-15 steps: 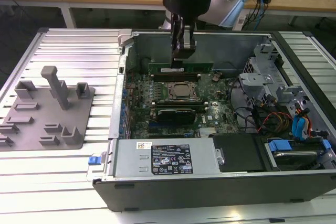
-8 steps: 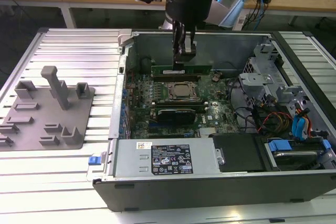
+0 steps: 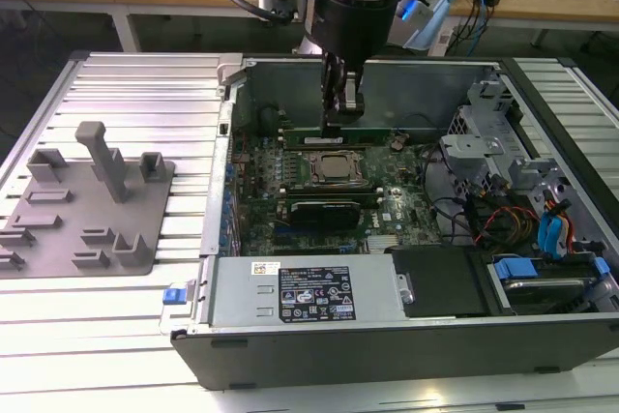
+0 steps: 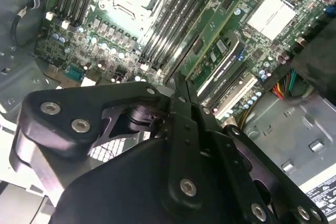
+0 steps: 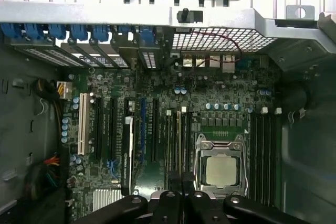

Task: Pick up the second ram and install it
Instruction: 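Pick up the second ram and move it above second insertion slot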

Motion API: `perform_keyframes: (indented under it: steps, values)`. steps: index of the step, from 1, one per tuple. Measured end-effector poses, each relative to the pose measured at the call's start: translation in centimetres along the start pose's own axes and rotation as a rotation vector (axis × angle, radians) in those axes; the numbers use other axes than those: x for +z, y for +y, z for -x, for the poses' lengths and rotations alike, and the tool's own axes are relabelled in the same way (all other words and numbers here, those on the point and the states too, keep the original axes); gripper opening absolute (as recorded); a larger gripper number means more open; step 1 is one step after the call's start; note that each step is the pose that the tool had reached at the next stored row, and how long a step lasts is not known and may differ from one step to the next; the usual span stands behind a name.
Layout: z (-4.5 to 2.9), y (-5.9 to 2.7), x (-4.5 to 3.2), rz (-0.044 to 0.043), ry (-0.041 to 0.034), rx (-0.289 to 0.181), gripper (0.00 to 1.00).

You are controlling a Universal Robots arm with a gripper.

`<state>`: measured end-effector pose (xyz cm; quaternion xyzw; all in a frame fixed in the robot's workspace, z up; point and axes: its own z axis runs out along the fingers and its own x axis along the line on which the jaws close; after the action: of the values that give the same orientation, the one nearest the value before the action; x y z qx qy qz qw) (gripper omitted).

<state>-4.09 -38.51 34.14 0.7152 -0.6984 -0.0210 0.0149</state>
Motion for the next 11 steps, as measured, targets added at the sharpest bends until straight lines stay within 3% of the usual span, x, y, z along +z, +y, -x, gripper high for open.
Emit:
perform_keyframes:
  steps: [4, 6, 11]
  values:
    - [0.0, -0.13, 0.28, -0.0001, -0.0003, 0.0, 0.09]
    - [0.0, -0.56, 0.92, -0.0002, -0.0035, 0.002, 0.09]
    - [0.44, -0.66, 2.37, -0.0005, -0.0049, 0.025, 0.09]
